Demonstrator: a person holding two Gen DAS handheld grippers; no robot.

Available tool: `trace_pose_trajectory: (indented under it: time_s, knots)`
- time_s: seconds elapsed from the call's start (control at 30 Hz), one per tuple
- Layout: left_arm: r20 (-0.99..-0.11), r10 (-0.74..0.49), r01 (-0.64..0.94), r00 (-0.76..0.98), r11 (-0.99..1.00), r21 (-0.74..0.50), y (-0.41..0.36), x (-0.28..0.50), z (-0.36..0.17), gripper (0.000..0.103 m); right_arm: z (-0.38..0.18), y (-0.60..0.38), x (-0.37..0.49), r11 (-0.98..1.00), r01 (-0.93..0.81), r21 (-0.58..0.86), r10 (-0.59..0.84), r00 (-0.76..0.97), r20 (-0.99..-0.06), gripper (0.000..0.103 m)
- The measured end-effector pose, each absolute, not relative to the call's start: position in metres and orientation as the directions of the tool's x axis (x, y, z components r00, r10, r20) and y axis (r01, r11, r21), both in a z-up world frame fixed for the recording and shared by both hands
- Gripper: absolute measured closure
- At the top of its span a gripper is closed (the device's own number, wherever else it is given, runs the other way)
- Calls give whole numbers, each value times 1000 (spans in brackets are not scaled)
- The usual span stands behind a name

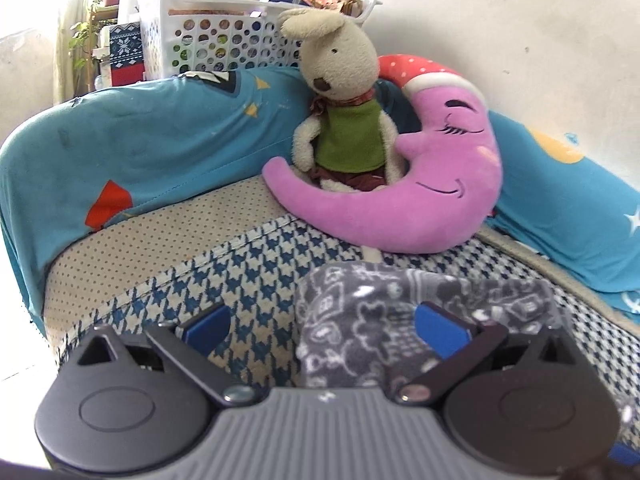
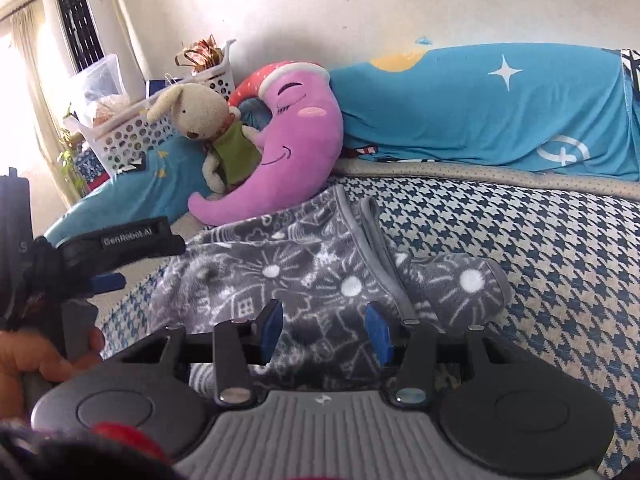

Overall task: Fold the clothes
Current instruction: 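Lower the fleece bundle onto the bed and open both grippers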

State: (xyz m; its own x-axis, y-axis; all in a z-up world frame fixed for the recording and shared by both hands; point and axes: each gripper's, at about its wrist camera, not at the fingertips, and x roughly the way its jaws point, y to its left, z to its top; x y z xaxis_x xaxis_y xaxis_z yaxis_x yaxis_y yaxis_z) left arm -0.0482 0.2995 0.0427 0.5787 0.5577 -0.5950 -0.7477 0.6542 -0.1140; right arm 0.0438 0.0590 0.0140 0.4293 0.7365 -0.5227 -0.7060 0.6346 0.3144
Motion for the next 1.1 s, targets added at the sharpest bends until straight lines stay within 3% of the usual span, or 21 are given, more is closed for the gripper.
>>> trace_pose_trajectory:
  time_s: [0.6,0.77,1.1]
  knots:
    - [-691,496,-719,526,693,-49,286,-30,14,0,8,74,38,627,-745,227,729,460,-507,56]
    - [-700,490,-723,519,689,-54,288,-29,9,0,-14,85,43,629,-750,204,693,422,-585,58]
    - [-703,492,-722,513,690,-44,287,-28,6,0,-13,88,41,637,-748,188,683,434,-588,58]
